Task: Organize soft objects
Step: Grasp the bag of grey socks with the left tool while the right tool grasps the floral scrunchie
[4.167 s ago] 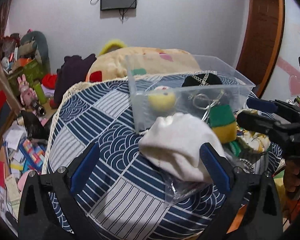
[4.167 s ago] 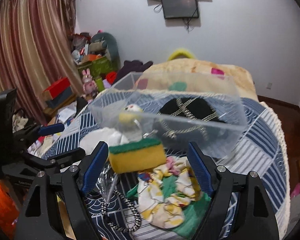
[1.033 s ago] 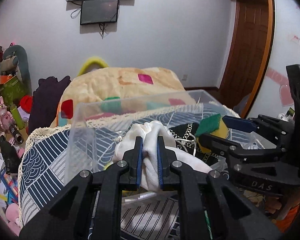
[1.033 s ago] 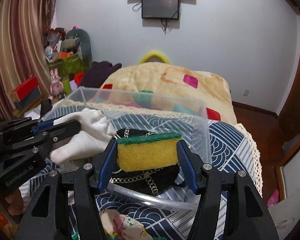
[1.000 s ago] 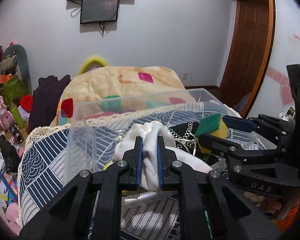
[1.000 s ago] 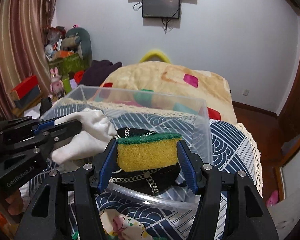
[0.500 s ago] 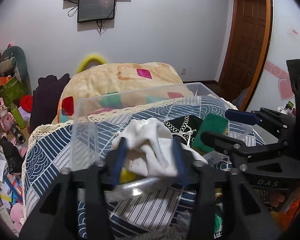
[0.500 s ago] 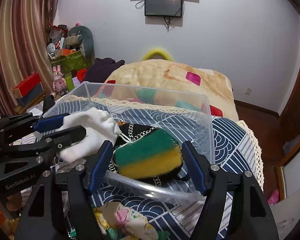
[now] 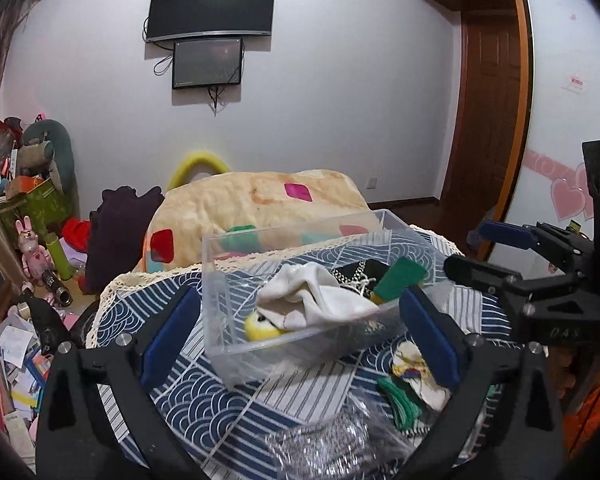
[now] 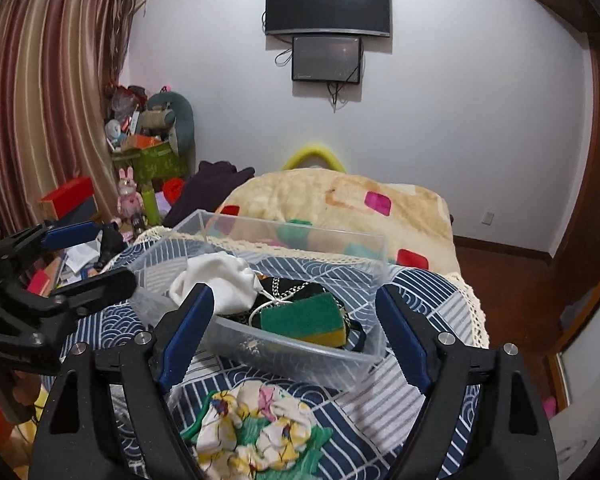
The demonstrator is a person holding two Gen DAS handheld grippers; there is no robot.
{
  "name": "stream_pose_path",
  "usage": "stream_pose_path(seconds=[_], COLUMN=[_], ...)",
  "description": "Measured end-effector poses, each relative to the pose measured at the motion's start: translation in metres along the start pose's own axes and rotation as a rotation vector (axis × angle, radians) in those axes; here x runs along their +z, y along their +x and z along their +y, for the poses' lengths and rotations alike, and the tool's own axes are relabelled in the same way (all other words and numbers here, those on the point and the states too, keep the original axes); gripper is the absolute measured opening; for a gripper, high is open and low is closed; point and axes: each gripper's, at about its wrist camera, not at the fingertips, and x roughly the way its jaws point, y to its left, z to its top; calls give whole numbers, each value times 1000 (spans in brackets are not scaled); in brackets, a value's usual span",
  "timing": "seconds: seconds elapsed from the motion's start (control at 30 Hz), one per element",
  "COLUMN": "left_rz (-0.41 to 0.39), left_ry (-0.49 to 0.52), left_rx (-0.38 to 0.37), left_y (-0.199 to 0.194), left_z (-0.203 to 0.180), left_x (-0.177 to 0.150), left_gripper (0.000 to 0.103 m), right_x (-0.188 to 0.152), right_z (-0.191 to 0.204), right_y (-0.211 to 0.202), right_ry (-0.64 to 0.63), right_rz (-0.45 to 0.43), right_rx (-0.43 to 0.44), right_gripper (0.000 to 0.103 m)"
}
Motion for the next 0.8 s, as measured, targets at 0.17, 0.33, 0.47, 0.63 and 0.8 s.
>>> stream_pose_path(seconds=[0.17, 0.33, 0.47, 0.63, 0.8], left_rz=[6, 33, 94, 166, 215], left_ry=[1, 2, -18, -58, -73], left_rx=[8, 24, 15, -6, -26], left_y=[-15, -18, -11, -1, 9], left_z=[-1, -2, -1, -3, -11], left_x=[-9, -27, -45, -65, -81], left_gripper=[101, 101, 101, 101, 101], right_x=[-10, -29, -45, -62, -80], right_z=[-2, 0, 2, 8, 8], right_y=[-11, -14, -10, -1, 9], right_ry=[23, 32, 44, 48, 55], right_rz=[-8, 23, 66, 125, 183], right_rx=[-10, -19, -8, 18, 38], right_gripper=[81, 81, 81, 74, 62])
